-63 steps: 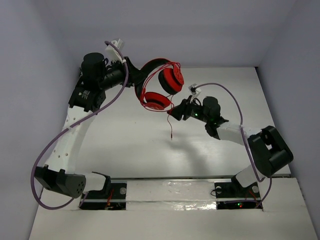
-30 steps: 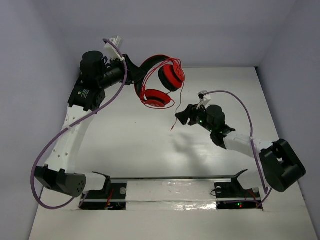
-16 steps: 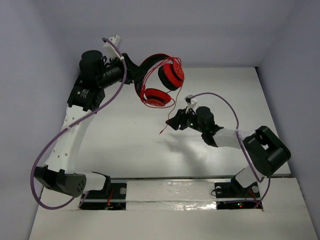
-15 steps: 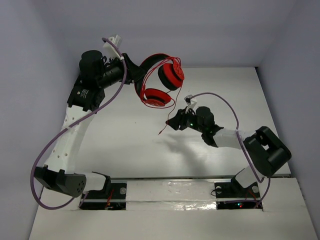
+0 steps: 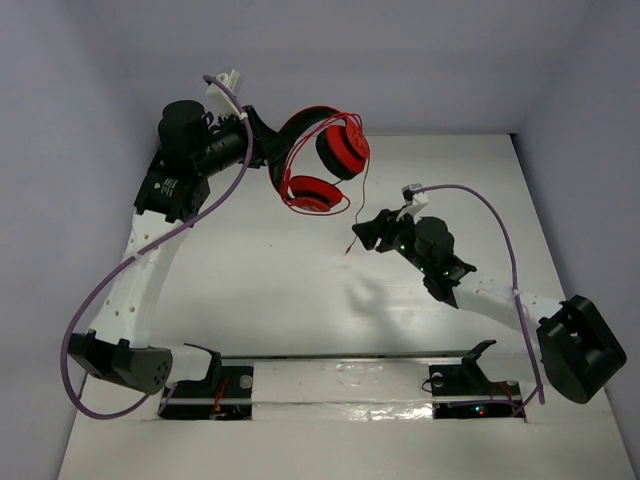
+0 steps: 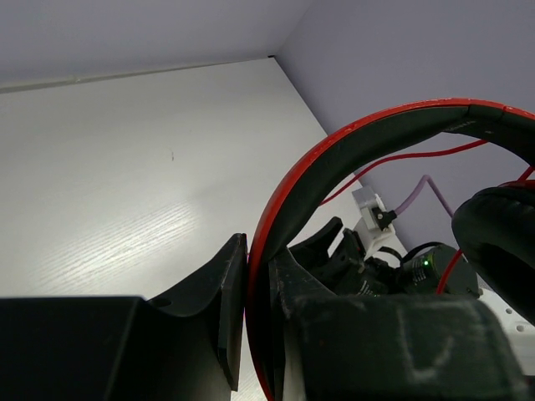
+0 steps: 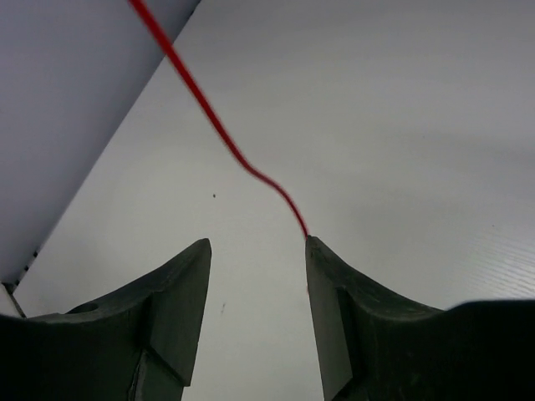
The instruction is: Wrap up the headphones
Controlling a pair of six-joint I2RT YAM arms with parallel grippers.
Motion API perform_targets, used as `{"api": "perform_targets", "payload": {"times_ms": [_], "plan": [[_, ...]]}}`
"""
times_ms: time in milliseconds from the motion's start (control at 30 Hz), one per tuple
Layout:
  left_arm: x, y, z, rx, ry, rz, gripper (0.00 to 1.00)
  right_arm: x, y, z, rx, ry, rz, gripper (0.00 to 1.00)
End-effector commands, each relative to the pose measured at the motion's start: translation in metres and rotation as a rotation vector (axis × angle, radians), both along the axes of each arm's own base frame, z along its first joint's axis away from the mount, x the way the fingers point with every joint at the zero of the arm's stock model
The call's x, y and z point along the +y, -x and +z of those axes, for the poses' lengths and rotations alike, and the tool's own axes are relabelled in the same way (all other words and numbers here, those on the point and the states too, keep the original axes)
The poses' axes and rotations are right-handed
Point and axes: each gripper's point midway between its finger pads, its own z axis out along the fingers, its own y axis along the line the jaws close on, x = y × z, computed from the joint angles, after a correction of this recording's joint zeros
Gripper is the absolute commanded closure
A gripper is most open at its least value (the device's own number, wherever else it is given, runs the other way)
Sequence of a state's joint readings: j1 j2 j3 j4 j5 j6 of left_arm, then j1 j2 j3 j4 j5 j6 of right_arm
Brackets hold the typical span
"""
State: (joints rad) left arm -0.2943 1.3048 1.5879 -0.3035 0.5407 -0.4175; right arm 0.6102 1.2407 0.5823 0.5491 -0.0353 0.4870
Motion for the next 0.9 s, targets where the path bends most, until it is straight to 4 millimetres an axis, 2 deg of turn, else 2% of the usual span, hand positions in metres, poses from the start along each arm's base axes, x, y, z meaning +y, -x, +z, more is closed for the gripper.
{"api": "perform_targets", "payload": {"times_ms": [0, 133, 267, 433, 467, 567, 700, 833, 867], "plan": [[0.003, 0.014, 0.061, -0.149, 0.086, -0.006, 1.0, 0.01, 0.008, -0.006, -0.014, 0.038, 0.084, 0.44], [0.002, 0.017, 0.06, -0.149, 0.086, -0.016, 1.0, 0.008, -0.008, -0.012, -0.012, 0.057, 0.024, 0.38], [0.002, 0.021, 0.061, -0.149, 0.087, -0.022, 1.0, 0.006, -0.021, -0.011, -0.015, 0.095, -0.016, 0.4], [0.004, 0.023, 0.062, -0.156, 0.082, -0.019, 1.0, 0.008, -0.019, -0.014, -0.005, 0.099, -0.002, 0.44], [0.003, 0.024, 0.063, -0.157, 0.088, -0.026, 1.0, 0.008, -0.018, -0.021, 0.008, 0.101, 0.002, 0.44], [0.001, 0.023, 0.061, -0.153, 0.095, -0.032, 1.0, 0.022, -0.013, -0.025, 0.013, 0.072, 0.077, 0.43], [0.0, 0.02, 0.061, -0.149, 0.1, -0.03, 1.0, 0.044, -0.002, -0.021, 0.007, 0.0, 0.191, 0.43], [0.002, 0.018, 0.06, -0.149, 0.091, -0.015, 1.0, 0.04, 0.002, -0.015, -0.006, -0.037, 0.174, 0.48], [0.002, 0.018, 0.058, -0.144, 0.088, -0.014, 1.0, 0.035, 0.002, -0.014, -0.002, -0.046, 0.148, 0.56]]}}
